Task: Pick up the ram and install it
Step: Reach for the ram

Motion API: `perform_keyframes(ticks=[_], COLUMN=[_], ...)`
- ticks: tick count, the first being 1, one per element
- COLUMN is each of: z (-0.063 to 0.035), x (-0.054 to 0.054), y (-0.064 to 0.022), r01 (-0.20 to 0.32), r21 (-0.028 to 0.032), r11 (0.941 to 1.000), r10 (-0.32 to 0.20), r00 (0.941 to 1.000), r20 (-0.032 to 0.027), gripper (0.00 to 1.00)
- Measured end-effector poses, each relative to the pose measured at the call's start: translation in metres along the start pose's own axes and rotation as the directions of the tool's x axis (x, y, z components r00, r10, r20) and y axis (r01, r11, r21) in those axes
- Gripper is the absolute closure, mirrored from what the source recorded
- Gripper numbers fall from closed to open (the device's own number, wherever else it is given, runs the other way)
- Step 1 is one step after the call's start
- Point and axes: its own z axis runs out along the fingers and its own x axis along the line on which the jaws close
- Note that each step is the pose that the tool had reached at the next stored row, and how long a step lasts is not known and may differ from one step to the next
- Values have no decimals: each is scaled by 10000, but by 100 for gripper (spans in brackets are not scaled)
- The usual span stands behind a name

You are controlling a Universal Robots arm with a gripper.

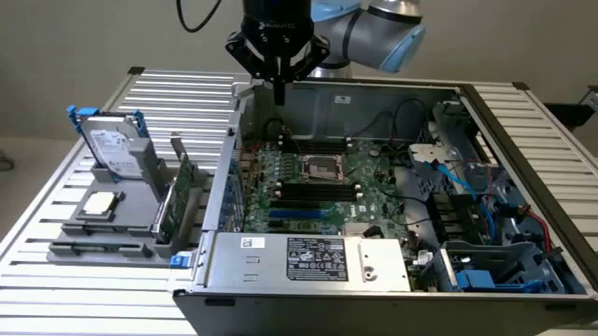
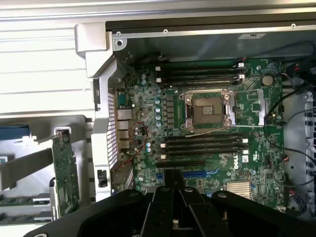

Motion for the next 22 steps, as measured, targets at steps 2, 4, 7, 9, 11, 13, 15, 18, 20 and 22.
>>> perform_keyframes(ticks=[2, 4, 7, 9, 11, 13, 15, 18, 20, 22], z=[0, 0, 0, 0, 0, 0, -1, 3, 6, 10], x=[0, 0, 0, 0, 0, 13, 101, 236, 326, 417], y=[0, 0, 0, 0, 0, -1, -9, -22, -31, -41], r01=[0, 0, 0, 0, 0, -1, 0, 1, -1, 0], r21=[0, 0, 0, 0, -1, 0, 2, 0, 0, 1], r11=[10000, 10000, 10000, 10000, 10000, 10000, 10000, 10000, 10000, 10000], r10=[0, 0, 0, 0, 0, 1, 0, -1, 1, 0], r00=[10000, 10000, 10000, 10000, 10000, 10000, 10000, 10000, 10000, 10000], r20=[0, 0, 1, 0, 1, 1, -2, -3, -7, -11], gripper=[89, 89, 89, 89, 89, 89, 89, 89, 89, 89])
